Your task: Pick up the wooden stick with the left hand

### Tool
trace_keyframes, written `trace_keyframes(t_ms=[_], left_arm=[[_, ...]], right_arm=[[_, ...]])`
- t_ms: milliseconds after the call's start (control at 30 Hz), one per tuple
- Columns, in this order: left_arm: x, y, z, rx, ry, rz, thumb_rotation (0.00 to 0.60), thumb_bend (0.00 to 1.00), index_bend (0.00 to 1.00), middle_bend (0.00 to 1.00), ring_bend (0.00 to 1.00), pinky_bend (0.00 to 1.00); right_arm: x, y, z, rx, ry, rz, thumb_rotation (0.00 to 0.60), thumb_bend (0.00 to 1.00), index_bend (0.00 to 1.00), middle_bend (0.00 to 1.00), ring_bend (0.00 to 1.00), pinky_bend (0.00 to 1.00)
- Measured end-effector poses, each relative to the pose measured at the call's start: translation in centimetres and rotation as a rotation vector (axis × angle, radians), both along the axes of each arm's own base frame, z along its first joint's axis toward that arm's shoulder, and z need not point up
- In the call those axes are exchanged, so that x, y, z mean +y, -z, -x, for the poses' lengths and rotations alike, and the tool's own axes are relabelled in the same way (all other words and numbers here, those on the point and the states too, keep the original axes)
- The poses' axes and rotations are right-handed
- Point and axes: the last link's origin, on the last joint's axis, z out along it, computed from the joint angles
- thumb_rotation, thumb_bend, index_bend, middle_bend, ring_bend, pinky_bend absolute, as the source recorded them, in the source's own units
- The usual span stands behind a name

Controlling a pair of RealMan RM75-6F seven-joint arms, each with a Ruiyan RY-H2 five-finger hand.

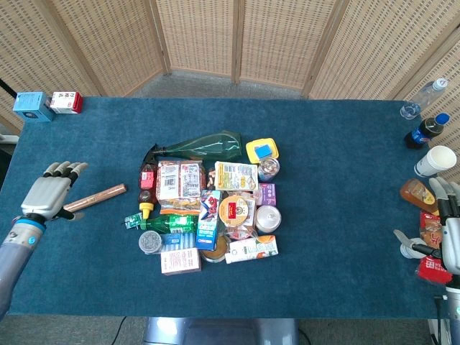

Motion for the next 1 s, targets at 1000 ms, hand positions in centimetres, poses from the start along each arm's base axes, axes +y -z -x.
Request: trace_keyframes(t_ms=[1000], left_arm=[[4.5,8.4,-0.3,-0.045,-0.11,0.105,0.6,0.27,0.36,0.4,0.43,0.0]], right_arm=[[1.3,-1.7,1.4,-0.014,0.071,0.061,0.478,0.11,0.03,0.07,0.0,0.0]])
